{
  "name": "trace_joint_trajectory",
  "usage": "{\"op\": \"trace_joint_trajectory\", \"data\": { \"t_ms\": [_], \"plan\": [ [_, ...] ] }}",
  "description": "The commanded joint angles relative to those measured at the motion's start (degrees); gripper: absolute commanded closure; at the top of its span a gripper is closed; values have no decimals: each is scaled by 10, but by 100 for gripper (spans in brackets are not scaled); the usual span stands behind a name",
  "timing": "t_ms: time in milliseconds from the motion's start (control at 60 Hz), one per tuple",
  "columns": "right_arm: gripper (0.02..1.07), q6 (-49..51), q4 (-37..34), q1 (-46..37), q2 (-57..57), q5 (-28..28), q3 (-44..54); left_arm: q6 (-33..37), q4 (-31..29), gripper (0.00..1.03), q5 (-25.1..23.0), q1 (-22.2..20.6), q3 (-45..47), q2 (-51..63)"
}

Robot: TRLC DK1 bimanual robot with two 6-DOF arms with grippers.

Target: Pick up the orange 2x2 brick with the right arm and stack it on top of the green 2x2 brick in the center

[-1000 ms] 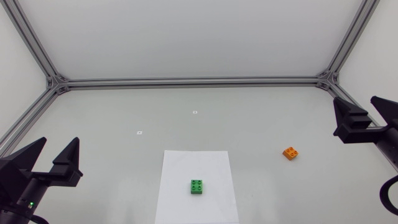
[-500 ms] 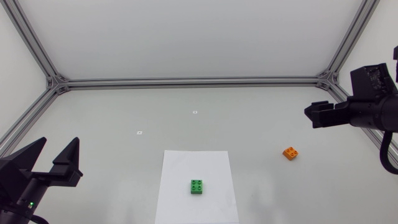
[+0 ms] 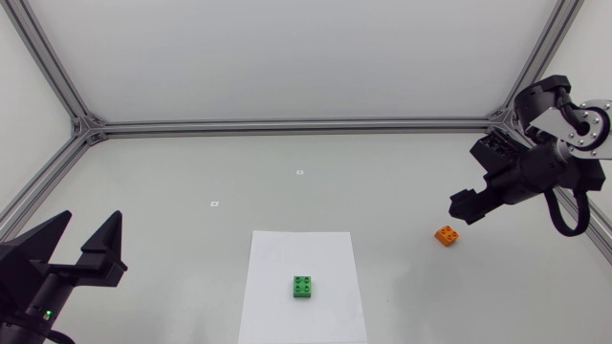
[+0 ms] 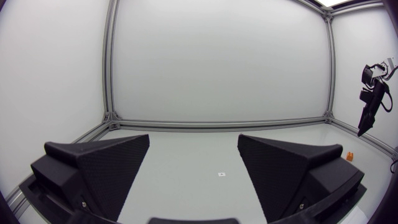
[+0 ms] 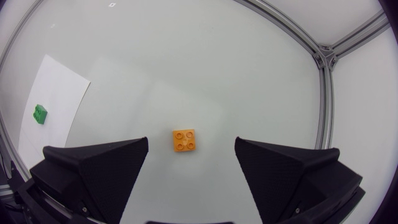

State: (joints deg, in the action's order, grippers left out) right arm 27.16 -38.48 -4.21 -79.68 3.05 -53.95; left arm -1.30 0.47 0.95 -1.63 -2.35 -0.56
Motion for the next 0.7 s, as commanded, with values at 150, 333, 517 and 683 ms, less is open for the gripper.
{"op": "trace_joint_trajectory", "data": {
  "t_ms": [150,333,517,683],
  "plan": [
    [10,29,-31,-12,-105,13,-37,3,-6,4,-2,1,23,-3],
    [13,33,-36,-19,-173,12,-57,3,-6,4,-2,1,23,-3],
    [16,41,-32,-22,-210,9,-69,3,-6,4,-2,1,23,-3],
    [21,44,-27,-25,-232,6,-72,3,-6,4,-2,1,23,-3]
  ]
}}
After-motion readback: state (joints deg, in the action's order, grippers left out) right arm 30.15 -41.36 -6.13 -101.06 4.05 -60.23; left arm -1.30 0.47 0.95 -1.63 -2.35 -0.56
